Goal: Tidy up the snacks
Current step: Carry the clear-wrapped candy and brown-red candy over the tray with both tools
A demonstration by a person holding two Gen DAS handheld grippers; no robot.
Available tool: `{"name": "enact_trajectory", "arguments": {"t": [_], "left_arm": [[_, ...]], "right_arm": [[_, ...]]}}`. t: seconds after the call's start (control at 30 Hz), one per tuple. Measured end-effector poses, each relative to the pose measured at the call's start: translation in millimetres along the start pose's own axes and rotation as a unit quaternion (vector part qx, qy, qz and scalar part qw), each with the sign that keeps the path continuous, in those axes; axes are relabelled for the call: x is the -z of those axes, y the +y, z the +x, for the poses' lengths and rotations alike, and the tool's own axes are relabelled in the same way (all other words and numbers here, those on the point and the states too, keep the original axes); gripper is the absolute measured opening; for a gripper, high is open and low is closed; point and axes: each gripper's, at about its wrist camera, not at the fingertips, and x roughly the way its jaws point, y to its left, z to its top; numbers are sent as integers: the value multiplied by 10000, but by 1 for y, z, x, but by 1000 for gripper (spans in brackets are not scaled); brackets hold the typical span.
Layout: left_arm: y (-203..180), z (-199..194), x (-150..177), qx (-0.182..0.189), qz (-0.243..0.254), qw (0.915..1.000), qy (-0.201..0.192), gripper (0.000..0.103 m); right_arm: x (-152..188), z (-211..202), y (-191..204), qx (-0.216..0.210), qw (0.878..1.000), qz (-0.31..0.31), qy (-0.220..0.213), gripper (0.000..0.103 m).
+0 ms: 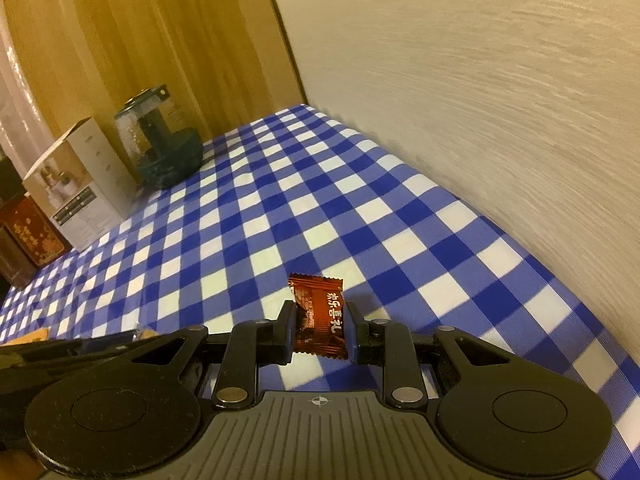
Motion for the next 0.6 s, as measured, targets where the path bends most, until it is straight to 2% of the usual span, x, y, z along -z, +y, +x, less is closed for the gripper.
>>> {"name": "enact_trajectory", "arguments": {"t": [0.27, 0.6], "left_arm": [[-6, -43, 12, 118, -204, 9996, -173, 30], [-3, -97, 31, 241, -194, 9993, -189, 30]], "right_arm": [[19, -42, 9, -30, 9998, -220, -16, 25], [41, -98, 18, -113, 9995, -226, -165, 25]]}}
